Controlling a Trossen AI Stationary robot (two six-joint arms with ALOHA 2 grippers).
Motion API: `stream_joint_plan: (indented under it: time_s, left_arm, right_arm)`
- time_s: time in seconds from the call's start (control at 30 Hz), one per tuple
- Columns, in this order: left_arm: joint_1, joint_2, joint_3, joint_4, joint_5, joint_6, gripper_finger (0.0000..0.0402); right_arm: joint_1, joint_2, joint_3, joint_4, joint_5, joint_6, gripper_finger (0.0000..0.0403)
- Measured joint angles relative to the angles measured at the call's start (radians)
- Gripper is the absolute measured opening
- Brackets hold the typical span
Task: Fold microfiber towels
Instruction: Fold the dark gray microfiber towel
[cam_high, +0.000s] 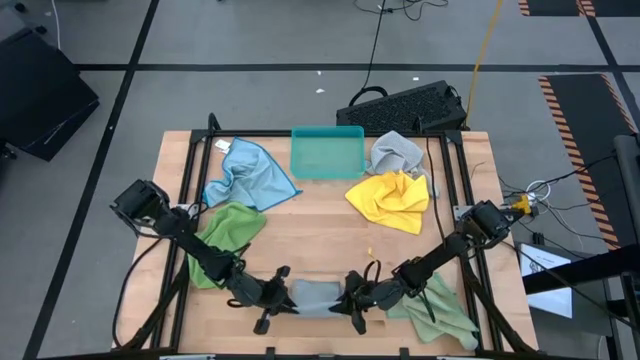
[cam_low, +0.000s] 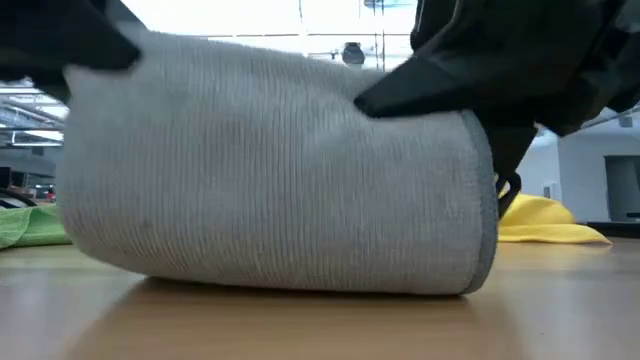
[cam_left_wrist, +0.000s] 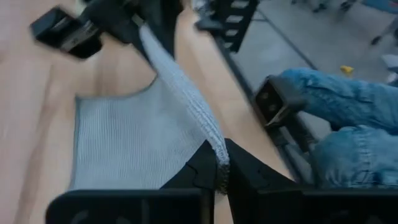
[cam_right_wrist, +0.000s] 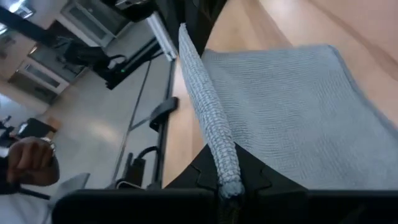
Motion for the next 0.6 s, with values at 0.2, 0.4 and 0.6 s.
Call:
stream_joint_plan:
  time_s: [0.2,0.4,0.6]
  left_arm:
    - [0.018,-0.011,-0.002,0.038,-0.054,0.101,0.0006]
    - [0.09,-0.073,0.0,-0.002,-0.092,0.161,0.0019]
    - [0.156,-0.221,-0.001,-0.222,-0.104,0.235,0.0006]
  right_arm:
    - [-0.01,-0.004,-0.002,0.073,0.03,-0.149,0.0011]
    - [-0.053,-0.062,-0.002,0.044,0.035,-0.249,0.0011]
    - [-0.096,-0.212,-0.002,-0.188,0.062,-0.386,0.0011]
